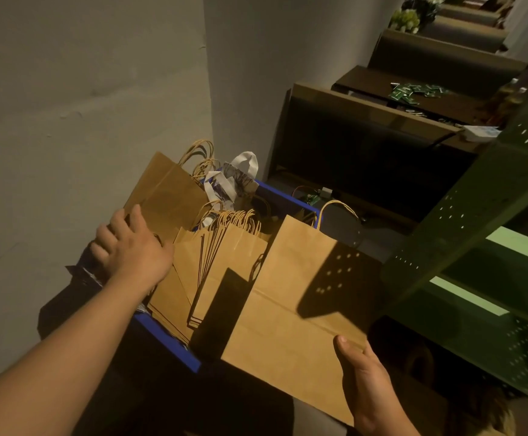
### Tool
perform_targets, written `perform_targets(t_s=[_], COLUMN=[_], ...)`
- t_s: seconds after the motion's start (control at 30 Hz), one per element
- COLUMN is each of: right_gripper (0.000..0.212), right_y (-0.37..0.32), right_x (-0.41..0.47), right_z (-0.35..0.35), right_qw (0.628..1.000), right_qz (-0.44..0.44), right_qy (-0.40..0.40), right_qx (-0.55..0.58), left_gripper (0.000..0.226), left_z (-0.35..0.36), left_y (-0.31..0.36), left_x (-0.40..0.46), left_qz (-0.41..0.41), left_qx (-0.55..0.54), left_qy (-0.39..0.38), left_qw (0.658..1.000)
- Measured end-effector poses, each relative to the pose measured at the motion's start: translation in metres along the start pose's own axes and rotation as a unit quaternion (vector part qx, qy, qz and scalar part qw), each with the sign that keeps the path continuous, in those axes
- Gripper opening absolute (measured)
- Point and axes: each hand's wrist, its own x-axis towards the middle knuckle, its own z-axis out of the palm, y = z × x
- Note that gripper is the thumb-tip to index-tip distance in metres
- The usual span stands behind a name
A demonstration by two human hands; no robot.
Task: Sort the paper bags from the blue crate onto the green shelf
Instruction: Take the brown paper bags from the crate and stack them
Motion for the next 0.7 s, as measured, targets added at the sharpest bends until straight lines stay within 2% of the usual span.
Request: perform_targets(t_s=[0.23,0.37,0.43,0.53,0.7], right_gripper=[0.047,0.06,0.063,0.062,0.048], right_y=[0.006,0.007,0.008,0.008,0.008], right_x=[0.001,-0.002,-0.002,-0.001,-0.005], right_z=[0.0,0.005,0.006,0.004,0.009], right_qw=[1.0,1.0,1.0,1.0,0.998], right_qz=[-0.003,-0.011,-0.014,-0.009,0.005], right_qy=[-0.009,-0.009,-0.011,-0.024,-0.053], right_qx=[0.005,-0.007,-0.013,-0.014,-0.023], left_gripper=[0.081,0.079,0.066,0.052,0.037], left_z=[-0.009,-0.007,-0.007,-0.008,-0.018], left_y=[-0.006,-0.01,-0.011,-0.013,-0.014], left_x=[0.003,0.004,0.005,0.006,0.004], left_qz=[0.015,0.016,0.008,0.009,0.011], left_qx=[-0.053,-0.135,-0.128,-0.102,-0.143], left_qy=[0.01,0.009,-0.017,-0.05,-0.043], left_qw=[0.998,0.991,0.992,0.994,0.989])
